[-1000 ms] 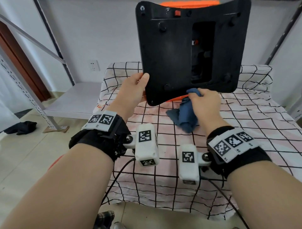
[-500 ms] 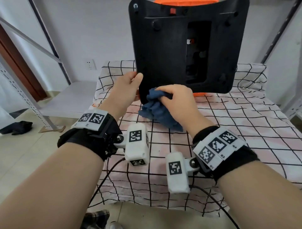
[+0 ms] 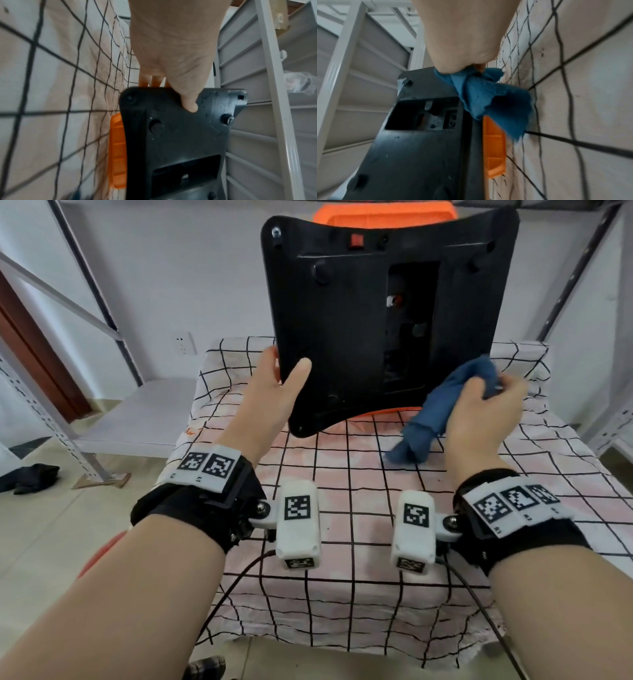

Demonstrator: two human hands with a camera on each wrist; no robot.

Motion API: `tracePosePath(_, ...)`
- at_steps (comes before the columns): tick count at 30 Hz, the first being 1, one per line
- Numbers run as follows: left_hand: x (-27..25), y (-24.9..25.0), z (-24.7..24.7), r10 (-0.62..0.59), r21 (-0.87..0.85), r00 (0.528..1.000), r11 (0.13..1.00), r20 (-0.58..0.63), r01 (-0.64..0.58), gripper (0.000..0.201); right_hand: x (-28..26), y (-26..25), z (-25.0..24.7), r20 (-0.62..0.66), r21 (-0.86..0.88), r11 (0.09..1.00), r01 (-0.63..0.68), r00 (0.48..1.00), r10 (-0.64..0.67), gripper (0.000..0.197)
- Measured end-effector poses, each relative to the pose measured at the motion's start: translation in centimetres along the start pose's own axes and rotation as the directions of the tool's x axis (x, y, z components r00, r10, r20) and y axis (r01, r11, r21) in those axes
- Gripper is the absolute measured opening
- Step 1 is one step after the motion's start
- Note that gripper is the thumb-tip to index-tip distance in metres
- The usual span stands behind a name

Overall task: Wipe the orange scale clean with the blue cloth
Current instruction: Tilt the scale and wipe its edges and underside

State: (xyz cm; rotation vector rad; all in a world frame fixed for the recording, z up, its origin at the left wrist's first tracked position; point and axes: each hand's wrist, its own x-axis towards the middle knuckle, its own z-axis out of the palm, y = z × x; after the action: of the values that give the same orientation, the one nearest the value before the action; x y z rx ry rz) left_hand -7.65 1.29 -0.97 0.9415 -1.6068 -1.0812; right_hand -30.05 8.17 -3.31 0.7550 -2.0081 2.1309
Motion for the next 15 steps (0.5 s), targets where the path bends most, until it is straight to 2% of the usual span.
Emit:
tracePosePath(2, 0.0, 0.2, 0.1, 0.041, 0.023, 0.999, 0.999, 0.004, -0.041, 0.031, 0.6, -0.1, -0.3, -0.056, 0.069, 0.997, 0.046, 0.998, -0.043, 0.014)
tracePosePath(3, 0.0, 0.2, 0.0, 0.049, 0.024, 0.999, 0.998, 0.015, -0.050, 0.030, 0.8, 0.0, -0.3, -0.041, 0.050, 0.997, 0.059, 0.998, -0.057, 0.016)
tracePosePath(7, -0.5, 0.3, 0.0, 0.059, -0.025, 0.995, 0.998, 0.078, -0.057, 0.020, -0.9, -0.3, 0.4, 0.130, -0.109, 0.992, 0.071, 0.990, -0.057, 0.030)
tracePosePath(9, -0.5, 0.2, -0.1, 0.043, -0.058, 0.996, 0.998, 0.074, -0.038, 0.018, -3.5, -1.5, 1.5, 0.263, -0.134, 0.979, 0.156, 0.958, -0.116, 0.030)
tracePosePath(11, -0.5, 0.1, -0.3, 0.027, -0.071, 0.997, 0.997, 0.069, -0.022, 0.023, -5.8, -2.4, 2.5, 0.387, -0.096, 0.967, 0.235, 0.904, -0.182, 0.032)
tracePosePath(15, -0.5, 0.0, -0.4, 0.009, -0.072, 0.998, 0.997, 0.068, -0.004, 0.028, -4.9, -2.4, 2.0, 0.504, -0.056, 0.964, 0.261, 0.840, -0.198, 0.030)
